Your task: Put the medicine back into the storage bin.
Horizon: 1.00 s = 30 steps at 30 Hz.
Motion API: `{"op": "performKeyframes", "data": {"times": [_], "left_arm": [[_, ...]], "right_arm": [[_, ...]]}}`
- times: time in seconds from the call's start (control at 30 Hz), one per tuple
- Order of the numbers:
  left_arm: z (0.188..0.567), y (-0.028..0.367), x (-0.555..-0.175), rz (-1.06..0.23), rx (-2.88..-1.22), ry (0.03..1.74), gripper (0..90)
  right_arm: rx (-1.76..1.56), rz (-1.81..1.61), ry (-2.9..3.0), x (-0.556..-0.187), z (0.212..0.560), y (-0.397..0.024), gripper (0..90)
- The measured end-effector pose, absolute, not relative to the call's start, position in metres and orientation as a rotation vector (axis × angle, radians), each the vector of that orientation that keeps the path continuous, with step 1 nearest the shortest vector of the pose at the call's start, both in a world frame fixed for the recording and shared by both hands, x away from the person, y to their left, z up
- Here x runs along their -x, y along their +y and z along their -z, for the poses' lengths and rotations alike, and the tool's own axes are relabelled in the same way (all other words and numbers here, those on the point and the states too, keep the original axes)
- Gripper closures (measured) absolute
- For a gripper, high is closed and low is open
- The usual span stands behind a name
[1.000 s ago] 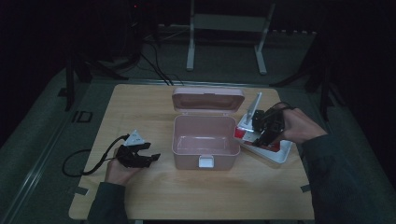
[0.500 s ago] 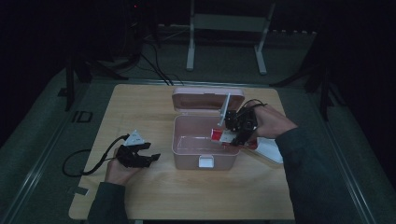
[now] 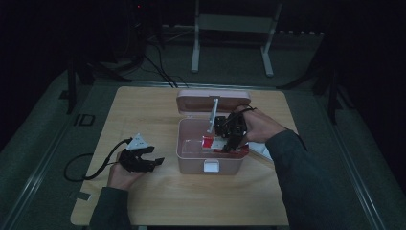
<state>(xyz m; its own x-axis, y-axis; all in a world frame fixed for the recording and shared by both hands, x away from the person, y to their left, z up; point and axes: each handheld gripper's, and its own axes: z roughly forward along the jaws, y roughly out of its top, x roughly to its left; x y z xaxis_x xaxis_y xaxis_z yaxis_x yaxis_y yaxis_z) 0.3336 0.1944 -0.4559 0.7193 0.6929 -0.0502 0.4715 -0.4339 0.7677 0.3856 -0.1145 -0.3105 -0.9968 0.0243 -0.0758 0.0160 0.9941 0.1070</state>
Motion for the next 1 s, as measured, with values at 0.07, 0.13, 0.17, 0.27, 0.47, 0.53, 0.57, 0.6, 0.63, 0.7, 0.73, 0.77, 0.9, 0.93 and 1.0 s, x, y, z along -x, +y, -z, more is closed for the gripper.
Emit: {"op": "performKeyframes", "data": {"times": [0.07,0.13,0.17,0.27,0.47,0.53,0.57,0.6,0.63,0.7,0.73,0.77,0.9,0.93,1.0], "left_arm": [[0.456,0.195,-0.334,-0.348,-2.112,0.881,35.6],[0.456,0.195,-0.333,-0.349,-2.112,0.879,35.6],[0.456,0.195,-0.333,-0.349,-2.112,0.879,35.6],[0.455,0.195,-0.333,-0.351,-2.106,0.881,35.5],[0.455,0.196,-0.333,-0.352,-2.106,0.881,35.5],[0.455,0.196,-0.333,-0.353,-2.105,0.882,35.5],[0.455,0.196,-0.333,-0.353,-2.105,0.881,35.6],[0.455,0.196,-0.333,-0.353,-2.106,0.881,35.5],[0.455,0.196,-0.333,-0.353,-2.105,0.882,35.6],[0.455,0.196,-0.333,-0.352,-2.103,0.882,35.6],[0.455,0.196,-0.333,-0.354,-2.104,0.881,35.6],[0.455,0.196,-0.333,-0.352,-2.104,0.882,35.6],[0.456,0.195,-0.333,-0.352,-2.107,0.881,35.5],[0.456,0.195,-0.333,-0.353,-2.106,0.881,35.6],[0.455,0.196,-0.333,-0.353,-2.105,0.882,35.6]], "right_arm": [[-0.025,-0.169,3.061,-0.385,0.311,-0.112,51.4],[-0.008,-0.178,3.066,-0.384,0.312,-0.105,51.4],[-0.008,-0.178,3.066,-0.384,0.312,-0.105,51.4],[-0.001,-0.174,3.076,-0.384,0.316,-0.1,51.3],[0.03,-0.132,3.084,-0.383,0.326,-0.095,51.3],[0.025,-0.117,3.085,-0.383,0.327,-0.095,51.3],[0.026,-0.114,3.086,-0.383,0.328,-0.094,51.3],[0.031,-0.112,3.087,-0.383,0.328,-0.094,51.3],[0.032,-0.11,3.09,-0.383,0.329,-0.094,51.3],[0.029,-0.109,3.094,-0.383,0.329,-0.094,51.2],[0.027,-0.11,3.095,-0.383,0.329,-0.094,51.3],[0.026,-0.111,3.095,-0.383,0.329,-0.094,51.2],[0.023,-0.114,3.098,-0.382,0.329,-0.093,51.2],[0.029,-0.116,3.099,-0.382,0.33,-0.093,51.2],[0.035,-0.112,3.101,-0.382,0.331,-0.093,51.2]]}}
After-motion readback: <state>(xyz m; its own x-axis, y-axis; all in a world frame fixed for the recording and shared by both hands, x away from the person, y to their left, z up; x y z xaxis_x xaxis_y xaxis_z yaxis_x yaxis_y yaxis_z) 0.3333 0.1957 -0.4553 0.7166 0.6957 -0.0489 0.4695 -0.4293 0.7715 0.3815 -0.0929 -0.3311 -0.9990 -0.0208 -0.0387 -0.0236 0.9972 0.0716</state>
